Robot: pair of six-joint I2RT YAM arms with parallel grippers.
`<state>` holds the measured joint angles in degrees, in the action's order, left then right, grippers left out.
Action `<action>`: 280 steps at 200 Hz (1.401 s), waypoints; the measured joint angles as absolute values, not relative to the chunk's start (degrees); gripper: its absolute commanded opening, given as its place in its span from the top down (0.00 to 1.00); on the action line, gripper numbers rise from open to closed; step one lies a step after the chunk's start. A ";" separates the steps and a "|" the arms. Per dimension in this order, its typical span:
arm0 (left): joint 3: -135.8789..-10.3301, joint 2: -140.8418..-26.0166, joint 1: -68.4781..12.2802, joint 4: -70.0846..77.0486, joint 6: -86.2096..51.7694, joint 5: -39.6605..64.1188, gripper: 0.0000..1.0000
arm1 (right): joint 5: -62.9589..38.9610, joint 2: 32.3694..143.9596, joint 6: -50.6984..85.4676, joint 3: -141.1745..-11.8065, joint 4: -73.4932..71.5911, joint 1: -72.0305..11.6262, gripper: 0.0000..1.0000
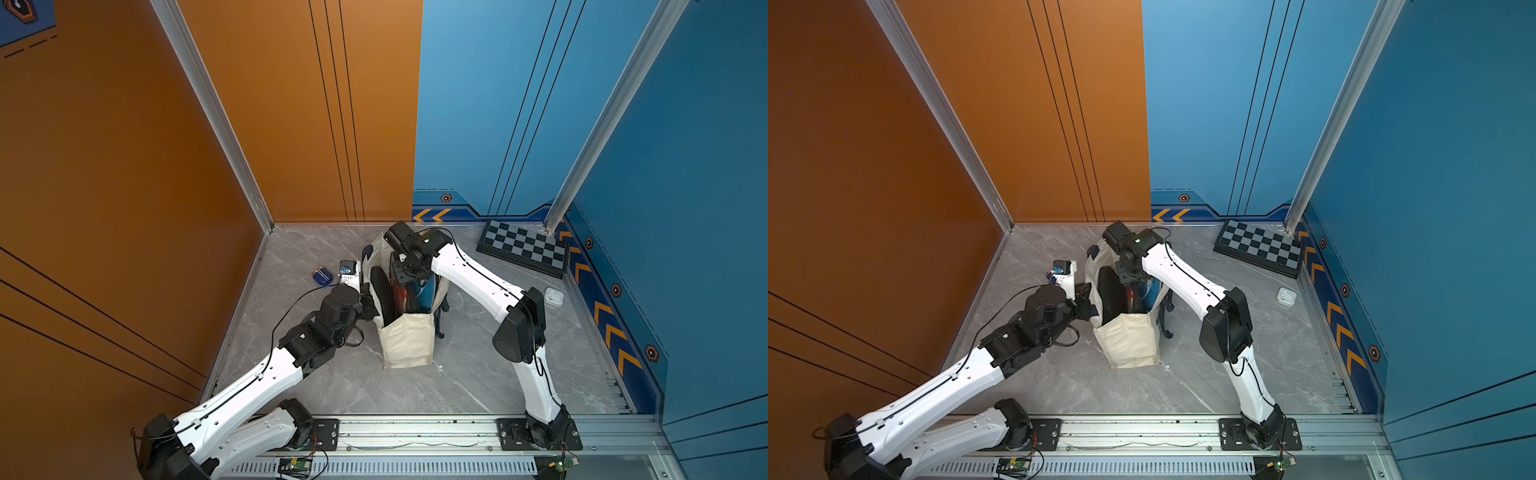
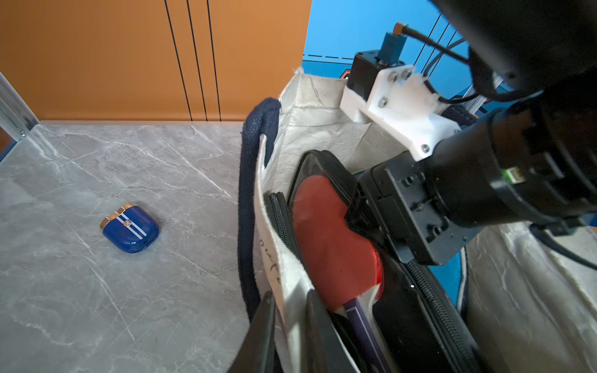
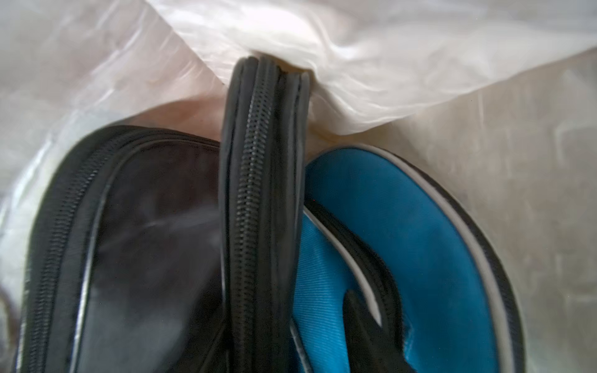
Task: Remove the ping pong set from the canvas bag
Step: Pick up the ping pong set from the canvas bag.
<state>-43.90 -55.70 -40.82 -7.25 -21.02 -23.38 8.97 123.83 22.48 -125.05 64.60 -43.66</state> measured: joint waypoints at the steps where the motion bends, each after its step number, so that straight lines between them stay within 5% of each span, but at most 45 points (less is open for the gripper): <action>1: -43.90 -55.75 -40.82 -7.25 -21.02 -23.38 0.80 | 8.97 123.83 22.48 -125.05 64.60 -43.64 0.48; 110: -45.21 -58.00 -42.63 -7.29 -20.80 -23.59 0.81 | 2.92 127.42 22.37 -126.56 62.37 -42.87 0.56; 151: -45.69 -58.65 -42.94 -7.29 -20.78 -23.62 0.81 | 1.48 130.96 23.29 -129.75 62.57 -42.85 0.91; 280: -47.70 -62.06 -43.20 -7.27 -20.78 -24.05 0.80 | 6.42 122.98 19.27 -138.30 65.19 -43.11 0.95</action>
<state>-47.70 -62.06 -43.20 -7.27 -20.78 -24.05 6.42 122.98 19.27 -138.30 65.19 -43.11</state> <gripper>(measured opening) 0.196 0.187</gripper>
